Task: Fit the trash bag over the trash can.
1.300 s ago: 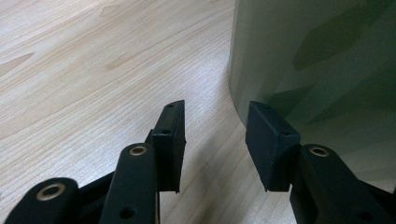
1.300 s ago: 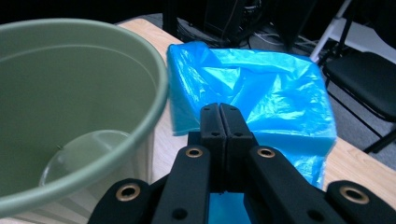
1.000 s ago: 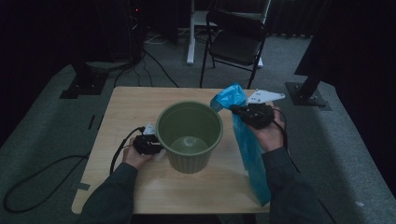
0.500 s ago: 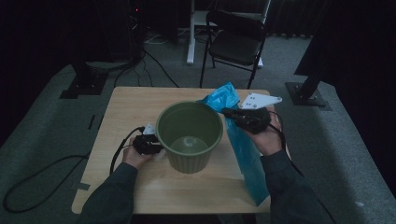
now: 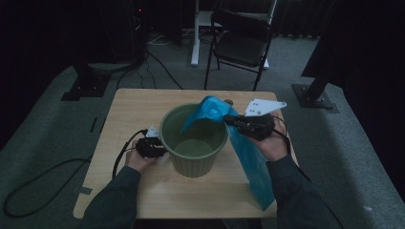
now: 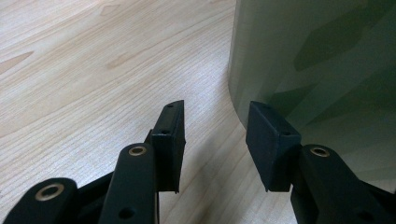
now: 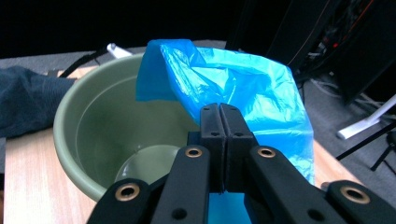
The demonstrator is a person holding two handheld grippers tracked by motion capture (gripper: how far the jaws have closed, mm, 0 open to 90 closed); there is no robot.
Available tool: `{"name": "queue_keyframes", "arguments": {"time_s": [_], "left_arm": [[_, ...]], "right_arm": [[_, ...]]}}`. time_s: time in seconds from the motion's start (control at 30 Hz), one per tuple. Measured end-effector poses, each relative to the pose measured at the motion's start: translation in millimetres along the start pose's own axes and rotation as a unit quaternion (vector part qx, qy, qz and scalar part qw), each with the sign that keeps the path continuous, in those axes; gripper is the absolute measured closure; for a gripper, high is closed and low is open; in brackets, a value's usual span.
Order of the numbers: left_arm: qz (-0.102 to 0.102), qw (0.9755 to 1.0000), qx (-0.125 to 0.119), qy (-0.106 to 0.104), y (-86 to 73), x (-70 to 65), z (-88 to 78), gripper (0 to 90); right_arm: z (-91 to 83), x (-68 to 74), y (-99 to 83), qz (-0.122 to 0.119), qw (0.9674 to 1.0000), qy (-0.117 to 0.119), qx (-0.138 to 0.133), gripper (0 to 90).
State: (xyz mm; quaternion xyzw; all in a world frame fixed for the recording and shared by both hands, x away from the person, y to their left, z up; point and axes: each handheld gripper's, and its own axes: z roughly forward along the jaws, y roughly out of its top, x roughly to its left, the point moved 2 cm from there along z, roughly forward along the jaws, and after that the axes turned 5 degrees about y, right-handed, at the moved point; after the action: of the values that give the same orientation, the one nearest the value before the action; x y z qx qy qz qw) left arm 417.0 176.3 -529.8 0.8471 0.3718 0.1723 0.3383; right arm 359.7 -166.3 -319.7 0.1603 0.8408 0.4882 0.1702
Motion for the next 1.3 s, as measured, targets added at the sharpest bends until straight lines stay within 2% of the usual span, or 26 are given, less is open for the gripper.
{"name": "queue_keyframes", "arguments": {"time_s": [0.33, 0.6, 0.7, 1.0, 1.07, 1.13, 1.2, 1.23, 1.3], "left_arm": [[0.000, 1.0000, 0.001, -0.001, -0.1, -0.1, 0.1, 57.5], [-0.001, 1.0000, 0.000, -0.002, -0.1, 0.2, -0.2, 57.2], [0.000, 1.0000, 0.001, -0.001, -0.2, 0.0, 0.1, 57.3], [0.000, 1.0000, 0.001, -0.001, -0.2, 0.0, 0.1, 57.2], [0.000, 1.0000, 0.001, -0.002, -0.3, -0.1, -0.2, 57.2], [0.001, 1.0000, 0.001, -0.001, -0.2, -0.1, -0.3, 57.2], [0.001, 1.0000, 0.001, -0.001, -0.2, 0.0, -0.3, 57.2], [0.001, 1.0000, 0.001, -0.001, -0.2, 0.0, -0.3, 57.2], [0.001, 1.0000, 0.001, -0.001, -0.2, 0.0, -0.3, 57.2]], "right_arm": [[36.9, 6.4, -6.1, -0.004, 0.9984, 0.041, 0.038, 89.0], [57.2, 9.5, -5.6, -0.003, 0.9968, 0.063, 0.050, 89.0], [69.2, 9.5, -6.6, 0.002, 0.9947, 0.077, 0.069, 89.0], [87.1, 10.9, -6.5, 0.001, 0.9920, 0.089, 0.090, 88.1], [93.9, 12.6, -9.2, 0.002, 0.9898, 0.094, 0.107, 83.1], [95.5, 13.9, -10.8, 0.001, 0.9896, 0.087, 0.114, 74.8], [93.7, 14.7, -10.3, 0.002, 0.9908, 0.083, 0.107, 68.2], [93.7, 14.7, -10.3, 0.002, 0.9908, 0.083, 0.107, 68.2], [87.7, 15.3, -7.1, 0.000, 0.9928, 0.081, 0.089, 62.2]]}}
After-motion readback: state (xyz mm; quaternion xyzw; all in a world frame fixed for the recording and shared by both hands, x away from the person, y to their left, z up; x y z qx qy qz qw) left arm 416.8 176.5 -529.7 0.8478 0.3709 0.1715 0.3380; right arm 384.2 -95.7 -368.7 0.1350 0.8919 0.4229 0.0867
